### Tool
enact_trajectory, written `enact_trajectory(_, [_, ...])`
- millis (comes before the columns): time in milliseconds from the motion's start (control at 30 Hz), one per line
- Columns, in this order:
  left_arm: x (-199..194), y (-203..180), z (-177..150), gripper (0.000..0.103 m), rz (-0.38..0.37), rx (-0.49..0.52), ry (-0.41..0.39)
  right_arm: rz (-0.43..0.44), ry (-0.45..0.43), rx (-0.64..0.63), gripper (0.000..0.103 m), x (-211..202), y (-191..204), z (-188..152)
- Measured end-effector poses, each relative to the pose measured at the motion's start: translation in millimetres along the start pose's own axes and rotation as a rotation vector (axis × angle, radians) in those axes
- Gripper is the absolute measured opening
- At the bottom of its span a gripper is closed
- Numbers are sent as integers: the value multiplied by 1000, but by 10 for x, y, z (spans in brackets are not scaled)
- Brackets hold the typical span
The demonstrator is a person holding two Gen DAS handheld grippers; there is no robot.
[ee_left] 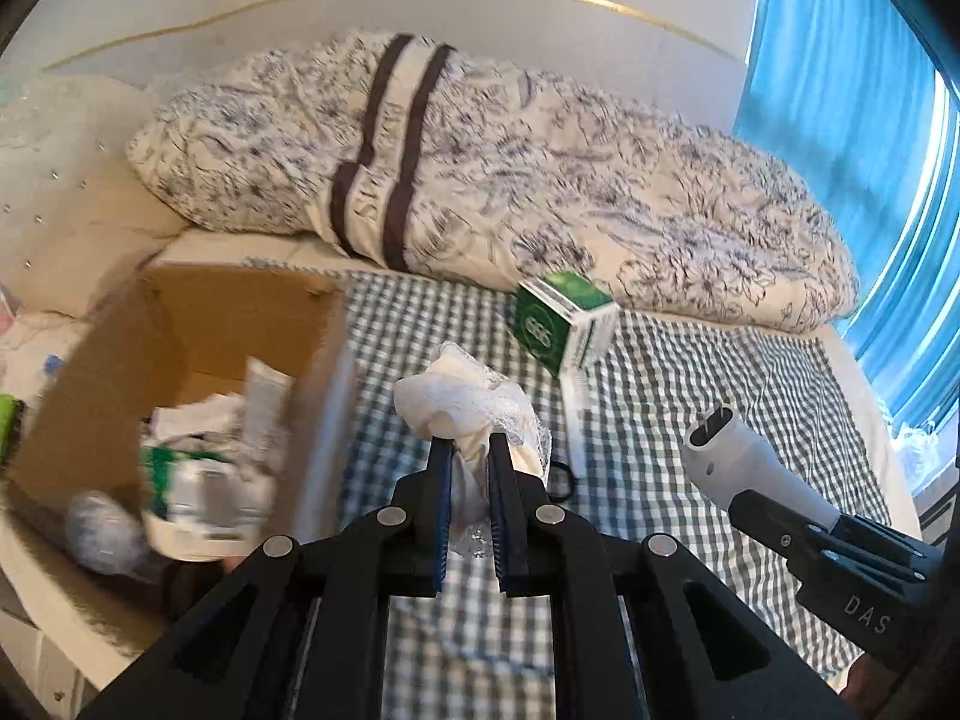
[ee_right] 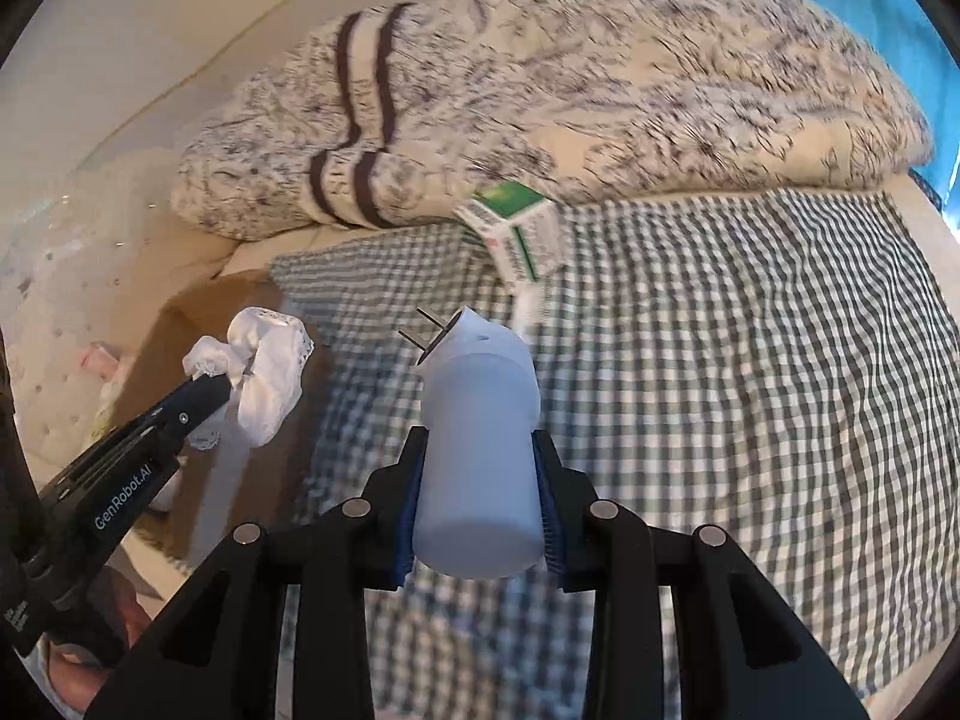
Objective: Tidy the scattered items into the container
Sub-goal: 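Grasp the tissue bundle with the left gripper while the right grasps the white bottle, then carry tissue bundle and white bottle over the box and release both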
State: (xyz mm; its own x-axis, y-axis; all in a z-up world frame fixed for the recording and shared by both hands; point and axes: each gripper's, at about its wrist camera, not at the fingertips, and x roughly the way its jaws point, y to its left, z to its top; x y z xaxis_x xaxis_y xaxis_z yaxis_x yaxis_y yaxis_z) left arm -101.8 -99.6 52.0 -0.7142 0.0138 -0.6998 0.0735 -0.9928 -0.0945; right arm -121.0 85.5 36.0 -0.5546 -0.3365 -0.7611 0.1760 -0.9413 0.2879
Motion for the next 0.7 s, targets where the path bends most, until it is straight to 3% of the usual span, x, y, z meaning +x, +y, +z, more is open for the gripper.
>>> enact_trajectory(167, [-462,462,147,11,36,-35,-59,71,-18,-75,32,-128,644,46])
enact_trajectory(300, [-615,928,173,11,88,-71,-67,138,-7,-132,32,-47,1210,102])
enact_trajectory(567, [-337,1644,-13,11,136,-139,-8,159,92,-197,32,675,1965,125])
enact_trajectory(700, [-69,1841,-110,12,128,-150,45,151,131,-189,33,988,2071,10])
